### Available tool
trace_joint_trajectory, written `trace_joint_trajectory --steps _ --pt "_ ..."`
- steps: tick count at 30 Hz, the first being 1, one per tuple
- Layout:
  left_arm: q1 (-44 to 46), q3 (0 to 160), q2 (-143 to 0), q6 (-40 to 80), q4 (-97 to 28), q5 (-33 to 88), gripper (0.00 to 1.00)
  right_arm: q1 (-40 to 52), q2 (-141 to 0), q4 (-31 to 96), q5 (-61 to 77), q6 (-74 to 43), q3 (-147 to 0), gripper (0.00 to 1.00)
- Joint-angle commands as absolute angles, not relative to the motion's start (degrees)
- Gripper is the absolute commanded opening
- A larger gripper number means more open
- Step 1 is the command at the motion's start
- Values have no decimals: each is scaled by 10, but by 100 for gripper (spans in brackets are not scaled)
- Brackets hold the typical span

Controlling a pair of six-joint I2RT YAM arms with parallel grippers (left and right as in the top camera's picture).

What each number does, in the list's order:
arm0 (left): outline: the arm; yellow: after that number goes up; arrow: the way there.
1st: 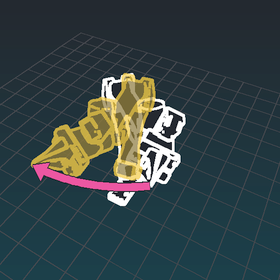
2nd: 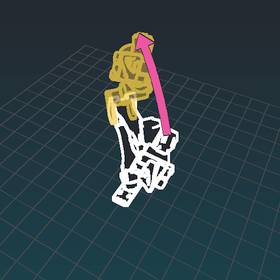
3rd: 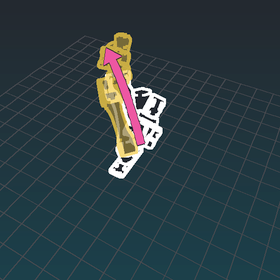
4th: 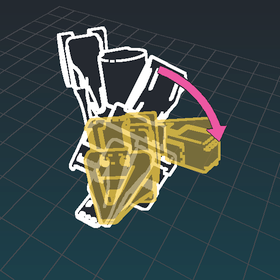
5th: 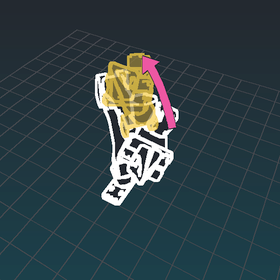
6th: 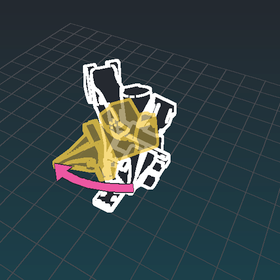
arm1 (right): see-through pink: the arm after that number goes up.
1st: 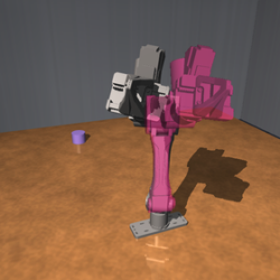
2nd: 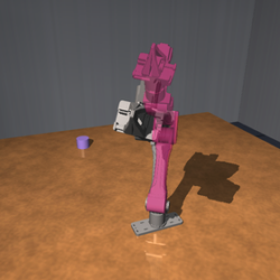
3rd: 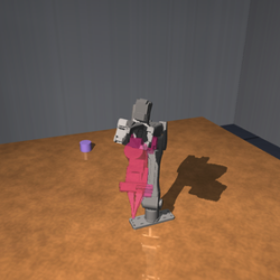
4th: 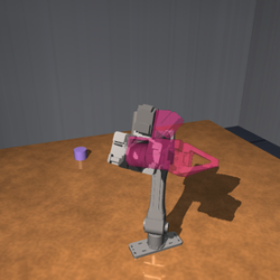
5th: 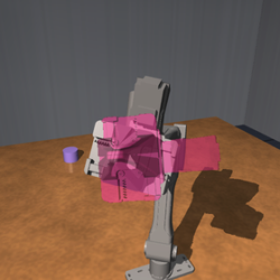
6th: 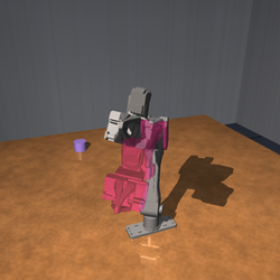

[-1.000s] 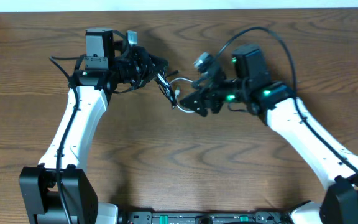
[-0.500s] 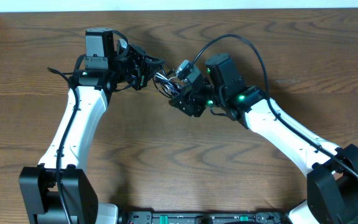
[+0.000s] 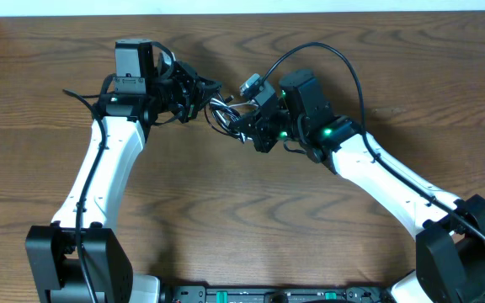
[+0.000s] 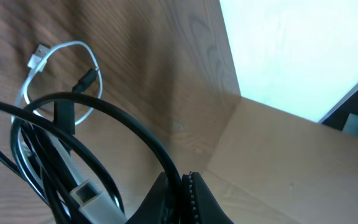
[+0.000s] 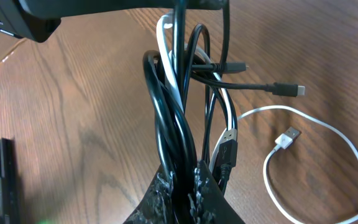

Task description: Untangle cables

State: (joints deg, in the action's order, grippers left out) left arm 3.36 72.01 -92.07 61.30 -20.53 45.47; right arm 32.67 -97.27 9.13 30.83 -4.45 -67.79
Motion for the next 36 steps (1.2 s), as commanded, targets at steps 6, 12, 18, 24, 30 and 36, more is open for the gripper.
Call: trace_joint_trajectory --steps 6,12,18,24,30,36 --pt "32 726 -910 319 -214 458 8 286 -976 101 396 -126 -686 1" --pt "32 726 -910 81 -273 457 35 228 -976 140 485 -194 -686 1" --pt "32 726 -910 -23 -324 458 53 178 -976 142 554 -267 -686 1" --pt "32 725 -910 -130 -415 458 53 149 -976 128 601 -398 -686 1" --pt "53 724 -910 -181 -442 506 57 139 -976 45 644 -493 -686 1" --pt "105 724 -910 -240 -423 503 65 139 -976 -43 711 -551 -686 1"
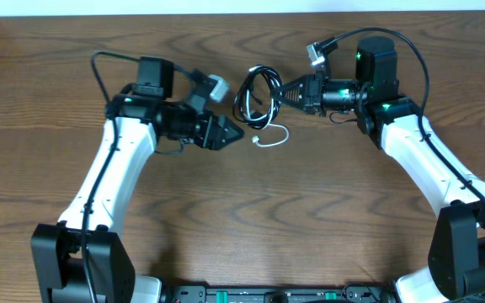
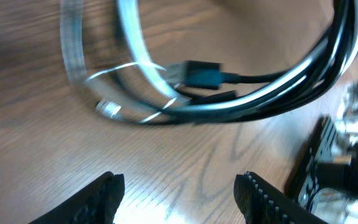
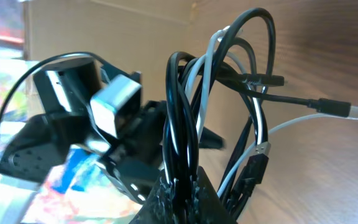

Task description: Untangle cables

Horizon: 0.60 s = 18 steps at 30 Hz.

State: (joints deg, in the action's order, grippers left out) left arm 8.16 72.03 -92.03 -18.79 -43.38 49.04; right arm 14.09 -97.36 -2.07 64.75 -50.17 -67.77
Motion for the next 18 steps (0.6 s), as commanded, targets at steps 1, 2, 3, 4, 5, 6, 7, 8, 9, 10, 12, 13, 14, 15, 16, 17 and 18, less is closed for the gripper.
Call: trace_joint_trajectory --steps 1,2,3,4,5,6,7,8,9,10,12,13,14,15,16,17,18 --pt "113 724 -910 -240 -414 503 66 139 -976 -47 717 -555 -686 1" --pt "119 724 -910 -240 -407 503 66 139 -976 -49 721 -555 -686 1" --pt "125 724 -910 -240 -399 503 67 139 -976 -51 724 -554 -686 1" --pt "130 724 -910 -240 -392 503 67 139 -976 -50 727 -554 -686 1" --pt "134 724 -910 -239 -383 503 67 139 -976 -50 727 -552 -686 1" --pt "138 724 -910 -239 -377 503 67 139 -976 -50 727 -550 -686 1" --pt "139 724 -910 -237 -376 503 67 139 -976 -50 726 -548 -686 1" --pt "140 724 -910 -235 -376 503 67 139 -976 -50 724 -541 -686 1" --pt "140 724 -910 -228 -376 503 67 139 -976 -50 722 -539 -686 1" --pt "140 724 -910 -219 -376 503 67 139 -976 -50 720 -536 -686 1" --pt "138 724 -910 -190 -374 503 67 139 -976 -50 712 -529 -686 1" --pt "138 724 -910 -178 -373 503 67 139 -976 -50 709 -529 -686 1" --pt "135 724 -910 -163 -371 503 67 139 -976 -48 706 -528 -686 1" --pt "133 724 -910 -146 -367 503 66 139 -976 -41 696 -528 -686 1" --pt "126 724 -910 -116 -359 503 67 140 -976 -16 660 -527 -686 1" --pt "124 724 -910 -114 -357 503 66 140 -976 2 637 -526 -686 1" --pt "124 724 -910 -114 -356 503 67 140 -976 15 623 -524 -686 1"
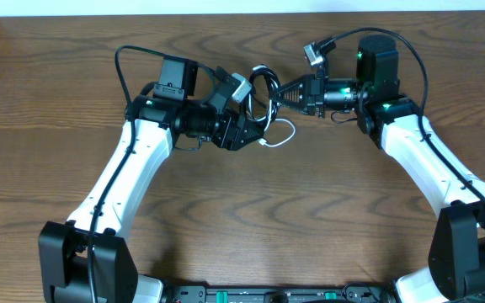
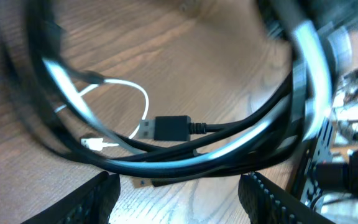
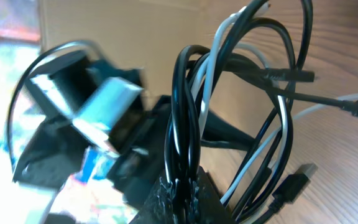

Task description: Untangle cables

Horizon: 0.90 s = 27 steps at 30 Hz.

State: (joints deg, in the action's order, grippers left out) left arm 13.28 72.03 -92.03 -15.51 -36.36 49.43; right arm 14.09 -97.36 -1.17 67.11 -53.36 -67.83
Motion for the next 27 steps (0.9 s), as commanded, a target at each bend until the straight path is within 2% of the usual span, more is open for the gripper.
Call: trace_joint_trajectory --steps 1,7,13,20,22,25,27 --pt "124 724 -910 -115 -356 503 67 141 -976 23 611 -524 -686 1" --pt "124 724 -910 -114 -357 503 66 154 -976 74 517 -553 -686 1" --pt "124 724 -910 -98 -352 503 64 182 -976 142 384 -748 -686 1" --pt "128 724 -910 -65 -328 498 49 200 -976 137 380 -824 -686 1" --pt "144 723 -910 -65 -329 448 44 199 -976 135 380 -839 -686 1" --pt "172 723 -910 -65 -329 384 43 199 -976 115 381 -845 -686 1" --pt "185 723 -910 -65 -329 351 37 194 -976 109 381 -856 -686 1"
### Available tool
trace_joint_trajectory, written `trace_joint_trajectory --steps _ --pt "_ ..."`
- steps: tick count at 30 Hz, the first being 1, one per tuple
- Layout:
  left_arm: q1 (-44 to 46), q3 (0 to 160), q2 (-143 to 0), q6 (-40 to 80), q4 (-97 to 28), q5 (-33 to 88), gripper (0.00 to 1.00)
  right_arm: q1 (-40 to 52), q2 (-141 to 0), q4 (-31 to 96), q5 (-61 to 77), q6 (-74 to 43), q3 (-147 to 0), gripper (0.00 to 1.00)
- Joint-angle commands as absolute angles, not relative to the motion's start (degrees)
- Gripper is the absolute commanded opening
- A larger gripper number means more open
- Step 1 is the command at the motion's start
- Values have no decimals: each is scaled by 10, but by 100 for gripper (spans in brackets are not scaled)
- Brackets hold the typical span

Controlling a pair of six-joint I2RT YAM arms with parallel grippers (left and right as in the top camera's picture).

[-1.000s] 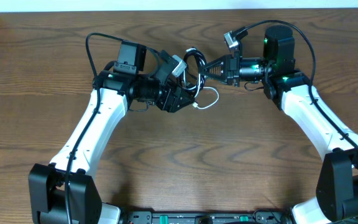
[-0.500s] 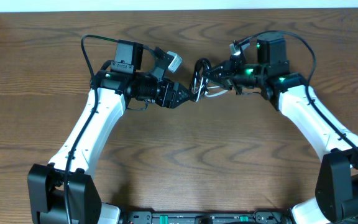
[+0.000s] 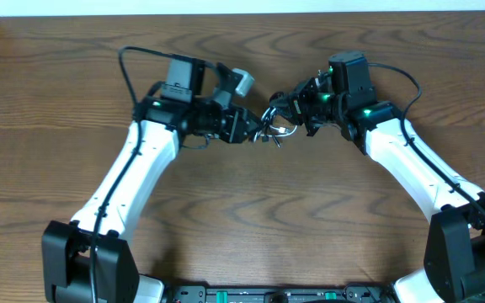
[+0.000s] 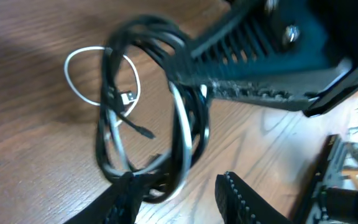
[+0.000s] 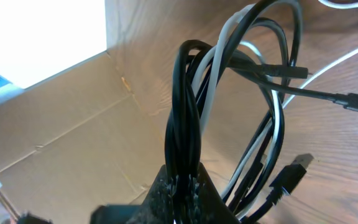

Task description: Untangle cables

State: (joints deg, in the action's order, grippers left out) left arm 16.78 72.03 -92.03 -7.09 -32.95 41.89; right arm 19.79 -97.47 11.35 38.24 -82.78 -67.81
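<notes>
The tangled bundle of black and white cables (image 3: 272, 124) hangs between my two grippers at mid table. My right gripper (image 5: 182, 186) is shut on several black strands of the cable bundle (image 5: 241, 93); a USB plug (image 5: 291, 171) dangles beside it. In the overhead view the right gripper (image 3: 291, 105) sits just right of the bundle. My left gripper (image 3: 255, 128) is just left of it. In the left wrist view the left gripper (image 4: 182, 196) is open, the lower loops of the bundle (image 4: 148, 124) lying against its left finger (image 4: 129, 199). A thin white loop (image 4: 86, 68) rests on the wood.
The brown wooden table (image 3: 242, 219) runs out to its far edge along the top of the overhead view. A cardboard box wall (image 5: 73, 124) fills the background of the right wrist view. A strip of cardboard stands at the table's far left corner.
My right gripper, still shut on the bundle, has come down and to the left. The left gripper stays open and now has the bundle's lower loops at its left finger.
At first both grippers were shut on the bundle, close together at the back of the table. Then the left was open and apart while the right held the bundle up alone. The left then closed in, open, and now meets the lowered bundle.
</notes>
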Motion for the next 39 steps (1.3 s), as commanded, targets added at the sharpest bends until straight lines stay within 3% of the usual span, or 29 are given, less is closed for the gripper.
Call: trace_joint_trajectory --steps 1,16,39 --pt "188 723 -910 -66 -331 348 36 192 -976 109 381 -858 -686 1" --pt "190 722 -910 -65 -333 296 26 188 -976 92 394 -868 -686 1" --pt "217 722 -949 -46 -283 260 27 189 -976 84 417 -867 -686 1"
